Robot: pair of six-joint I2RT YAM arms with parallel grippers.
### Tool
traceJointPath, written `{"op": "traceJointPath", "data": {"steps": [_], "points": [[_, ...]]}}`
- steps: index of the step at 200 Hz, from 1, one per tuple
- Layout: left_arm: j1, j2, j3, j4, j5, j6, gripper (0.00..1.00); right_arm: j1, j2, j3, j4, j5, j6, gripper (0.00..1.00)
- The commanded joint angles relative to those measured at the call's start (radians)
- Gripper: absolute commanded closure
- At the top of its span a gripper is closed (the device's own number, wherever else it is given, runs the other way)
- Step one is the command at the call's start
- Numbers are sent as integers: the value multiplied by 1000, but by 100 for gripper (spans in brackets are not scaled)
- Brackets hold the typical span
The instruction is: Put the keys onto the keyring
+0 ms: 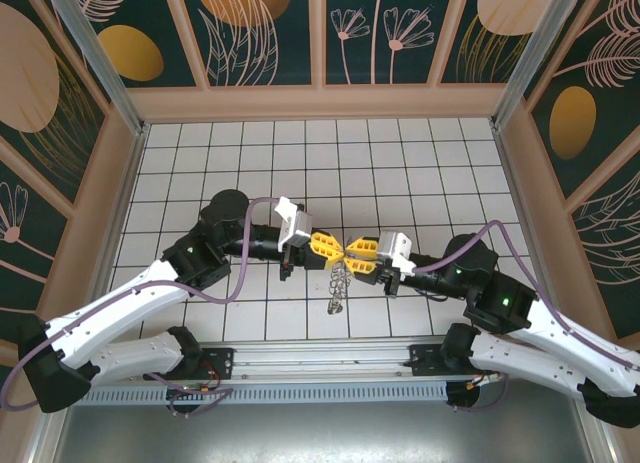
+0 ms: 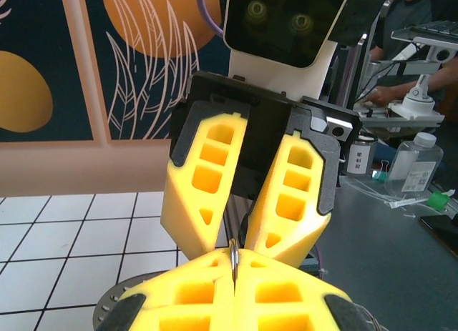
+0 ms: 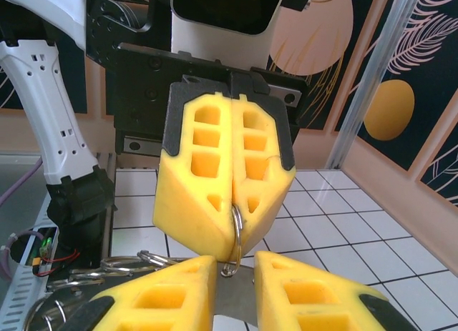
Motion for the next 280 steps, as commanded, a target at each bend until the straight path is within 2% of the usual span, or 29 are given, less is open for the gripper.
{"op": "traceJointPath", "data": {"steps": [1, 60, 70, 94, 107, 117, 147, 280], "points": [[-7, 19, 20, -42, 25, 24, 100, 5, -16, 0, 127, -24, 13, 80], [-7, 24, 53, -50, 38, 23, 100, 5, 5, 6, 119, -12, 7, 92], [-8, 26, 56, -54, 38, 25, 100, 5, 11, 12, 109, -9, 7, 90], [-8, 27, 57, -58, 38, 30, 100, 6, 7, 17, 90, 4, 9, 72], [-8, 25, 56, -55, 37, 30, 100, 5, -3, 15, 81, 16, 10, 69], [-8, 23, 55, -51, 36, 30, 100, 6, -9, 15, 72, 23, 12, 69], [-8, 18, 56, -45, 43, 29, 100, 5, -11, 19, 48, 31, 17, 79], [-7, -15, 37, -26, 43, 7, 100, 6, -24, -3, 30, 23, 47, 75]]}}
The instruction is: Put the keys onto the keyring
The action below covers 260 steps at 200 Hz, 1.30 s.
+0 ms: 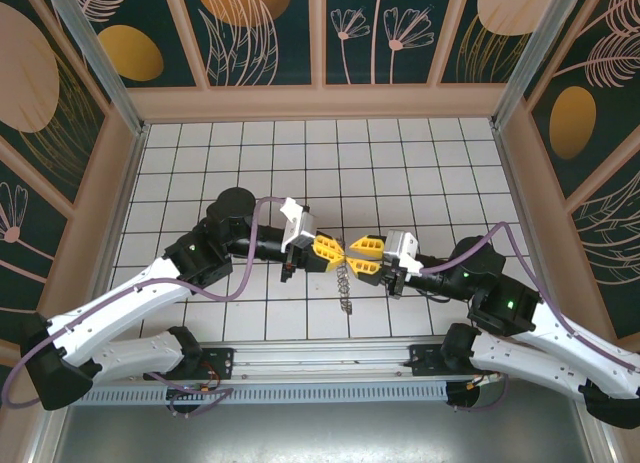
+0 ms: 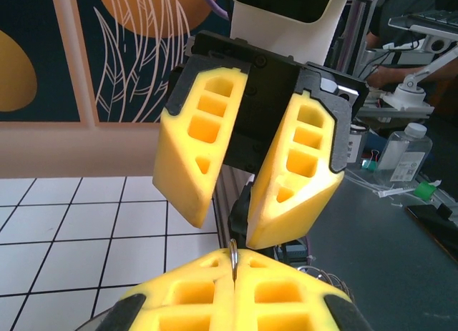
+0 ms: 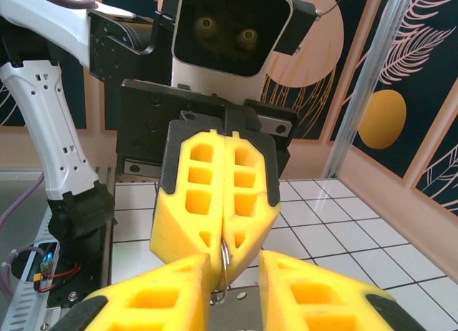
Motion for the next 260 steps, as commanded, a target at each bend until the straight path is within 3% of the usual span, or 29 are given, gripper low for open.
{"op": "traceJointPath", "data": {"steps": [1, 112, 167, 182, 260], "points": [[-3, -31, 10, 44, 31, -4, 100, 1, 3, 0, 18, 5, 19, 75], [-4, -30, 5, 77, 32, -17, 100, 1, 48, 0, 15, -62, 35, 78], [-4, -30, 6, 79, 35, -19, 100, 0, 55, 6, 21, -50, 21, 100], [-4, -29, 5, 72, 30, -15, 100, -1, 60, 18, 9, -31, 13, 100], [-4, 39, 98, -276, -121, 165, 98, 0, 170, 189, -223, 25, -38, 100]]}}
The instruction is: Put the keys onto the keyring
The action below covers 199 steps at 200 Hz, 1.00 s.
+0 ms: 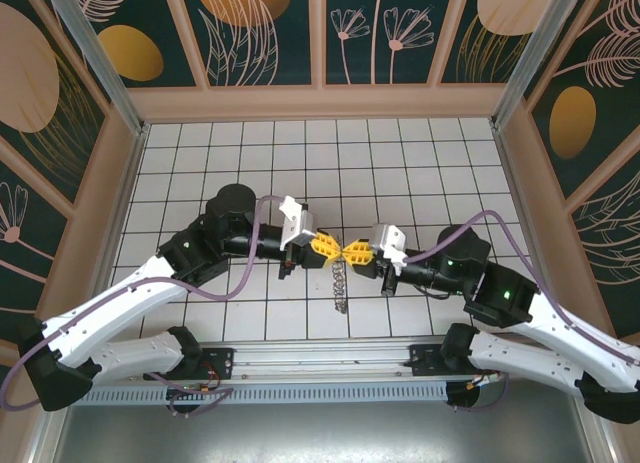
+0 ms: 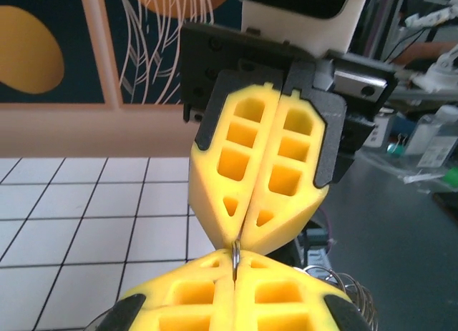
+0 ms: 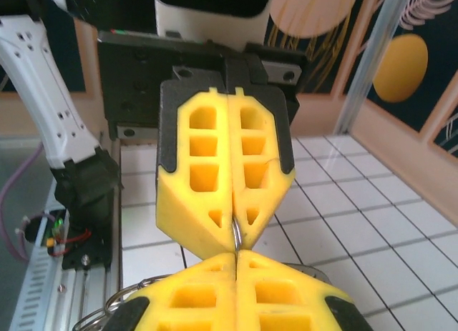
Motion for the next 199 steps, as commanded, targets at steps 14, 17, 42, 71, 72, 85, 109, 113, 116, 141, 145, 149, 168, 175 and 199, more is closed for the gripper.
{"op": "traceJointPath", "data": {"steps": [14, 17, 42, 71, 72, 85, 109, 113, 116, 141, 145, 149, 168, 175, 199], "points": [[-12, 40, 47, -146, -55, 87, 98, 4, 84, 99, -78, 30, -48, 100], [-12, 41, 48, -150, -57, 89, 98, 3, 88, 101, -82, 33, -49, 100], [-12, 45, 48, -174, -68, 96, 100, 3, 112, 127, -111, 50, -59, 100], [-11, 58, 46, -198, -71, 110, 100, 4, 144, 157, -139, 68, -75, 100], [-12, 58, 45, -197, -71, 110, 100, 4, 144, 157, -140, 67, -76, 100], [-12, 64, 40, -196, -76, 111, 100, 5, 157, 170, -147, 71, -81, 100], [-11, 71, 32, -172, -76, 100, 100, 5, 157, 168, -134, 69, -86, 100], [-12, 68, 27, -160, -75, 96, 100, 5, 152, 162, -127, 68, -86, 100], [-12, 65, 23, -148, -75, 90, 100, 5, 148, 158, -121, 66, -86, 100], [-12, 47, -7, -63, -70, 52, 100, 5, 100, 115, -73, 49, -67, 100], [-11, 50, -7, -55, -69, 46, 100, 6, 92, 107, -65, 47, -64, 100], [-11, 53, -6, -48, -66, 41, 100, 5, 83, 98, -57, 46, -61, 100], [-12, 63, -3, -24, -63, 18, 100, 5, 52, 64, -16, 54, -64, 100], [-11, 61, -6, -12, -61, 11, 100, 5, 48, 59, -3, 62, -68, 97], [-12, 33, -44, 57, -65, -17, 100, 3, 48, 68, 26, 71, -67, 75]]}}
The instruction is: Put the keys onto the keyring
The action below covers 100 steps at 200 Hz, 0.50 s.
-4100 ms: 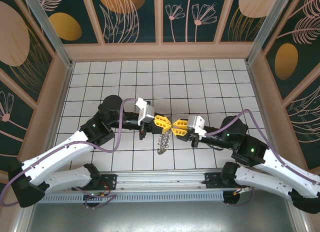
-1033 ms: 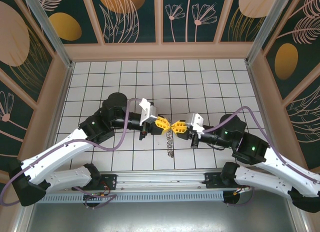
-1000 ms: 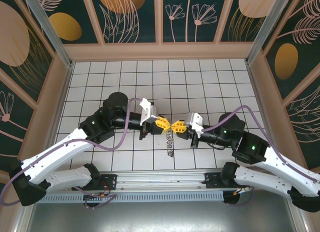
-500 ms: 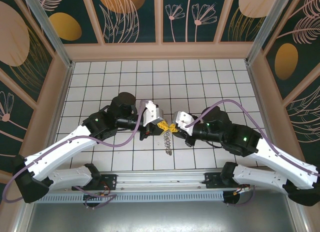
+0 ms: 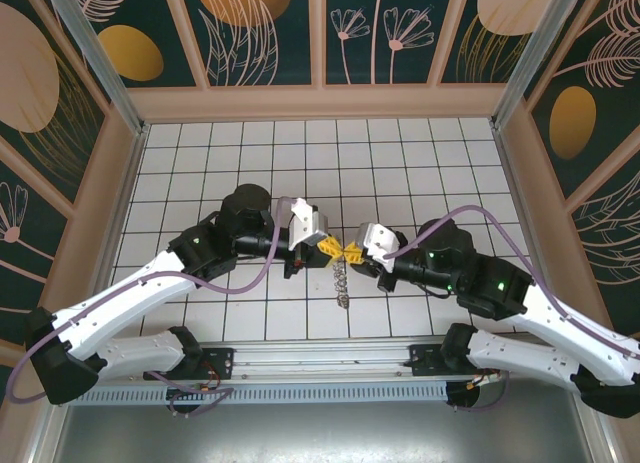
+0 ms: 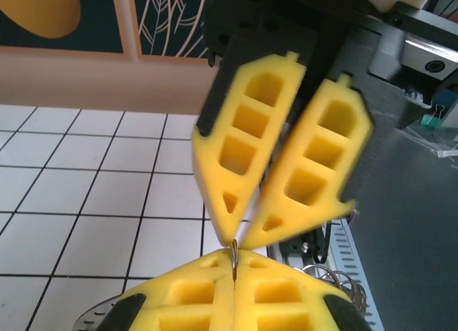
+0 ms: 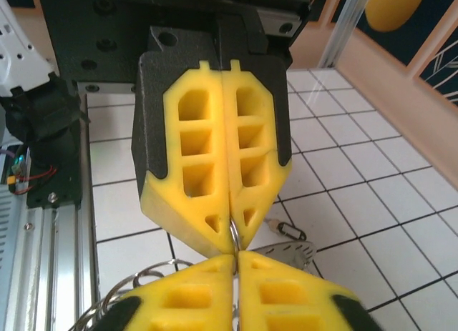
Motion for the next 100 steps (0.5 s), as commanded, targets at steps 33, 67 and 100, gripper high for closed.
{"op": "traceJointPath", "data": {"steps": [33, 67, 100], "points": [[-10, -53, -91, 190, 11, -72, 100, 5, -41, -13, 232, -35, 44, 61], [-10, -89, -114, 241, 18, -88, 100, 4, -101, -69, 296, -30, 91, 58], [-9, -135, -143, 346, 34, -126, 100, 5, -133, -94, 326, -25, 103, 58]]}}
